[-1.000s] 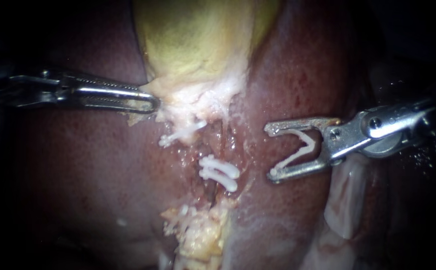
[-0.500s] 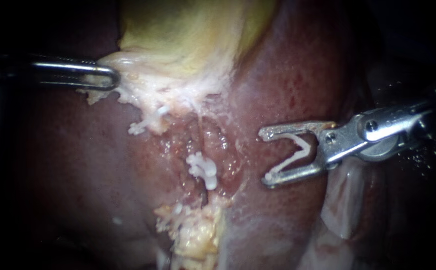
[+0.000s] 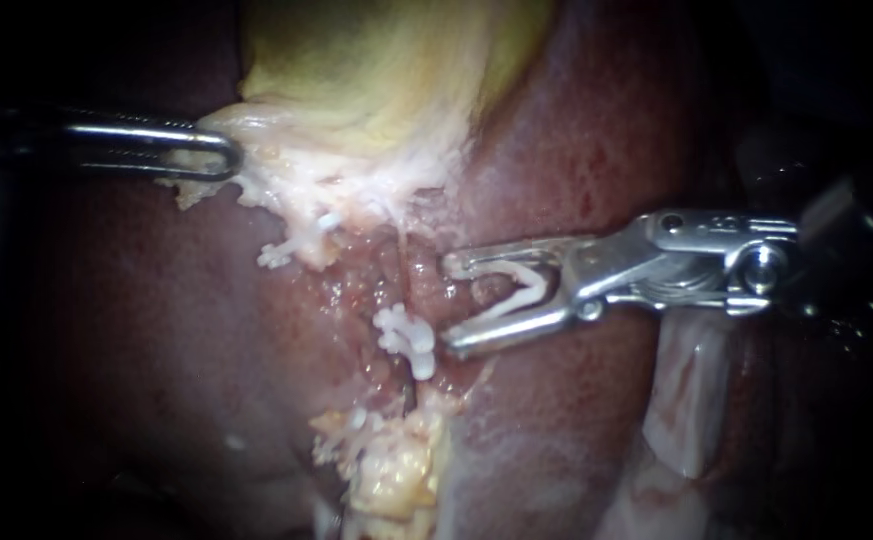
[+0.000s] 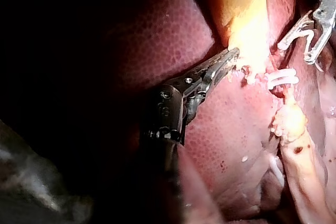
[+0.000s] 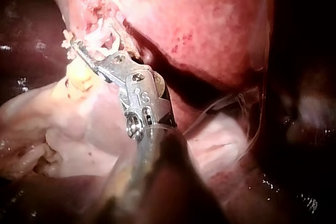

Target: Clipping third clip right tube

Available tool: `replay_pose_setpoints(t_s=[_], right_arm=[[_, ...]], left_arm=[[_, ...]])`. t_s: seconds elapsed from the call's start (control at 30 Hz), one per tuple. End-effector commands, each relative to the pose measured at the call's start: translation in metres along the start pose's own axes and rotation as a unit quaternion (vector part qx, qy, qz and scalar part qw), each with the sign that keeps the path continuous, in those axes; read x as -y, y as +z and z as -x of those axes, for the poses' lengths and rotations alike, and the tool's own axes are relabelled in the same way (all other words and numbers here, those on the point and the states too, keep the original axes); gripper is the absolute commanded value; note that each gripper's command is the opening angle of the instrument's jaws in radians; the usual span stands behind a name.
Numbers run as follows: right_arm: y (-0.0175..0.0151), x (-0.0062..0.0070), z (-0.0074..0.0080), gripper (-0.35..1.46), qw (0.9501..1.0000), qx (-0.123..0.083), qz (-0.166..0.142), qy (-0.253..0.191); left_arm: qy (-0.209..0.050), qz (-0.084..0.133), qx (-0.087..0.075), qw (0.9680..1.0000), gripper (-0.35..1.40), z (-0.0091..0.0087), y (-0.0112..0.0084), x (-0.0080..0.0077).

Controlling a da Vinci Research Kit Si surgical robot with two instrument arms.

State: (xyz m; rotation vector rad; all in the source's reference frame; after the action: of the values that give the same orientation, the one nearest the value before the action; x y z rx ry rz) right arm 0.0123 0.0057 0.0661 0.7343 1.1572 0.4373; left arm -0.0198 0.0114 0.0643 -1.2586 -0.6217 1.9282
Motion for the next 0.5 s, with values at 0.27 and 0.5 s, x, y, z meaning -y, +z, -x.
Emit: replay_pose_setpoints(t_s=[0.27,0.5], right_arm=[[0.0030,-0.0020,0.0007,0.45,0.9995,-0.016,0.005,0.027],[0.0047,-0.0023,0.0013,0.45,0.9981,-0.037,0.000,0.050]], left_arm=[[0.000,0.000,0.000,1.0000,-0.35,0.0000,0.0000,0.0000],[0.000,-0.001,0.000,1.0000,-0.35,0.0000,0.0001,0.0000]])
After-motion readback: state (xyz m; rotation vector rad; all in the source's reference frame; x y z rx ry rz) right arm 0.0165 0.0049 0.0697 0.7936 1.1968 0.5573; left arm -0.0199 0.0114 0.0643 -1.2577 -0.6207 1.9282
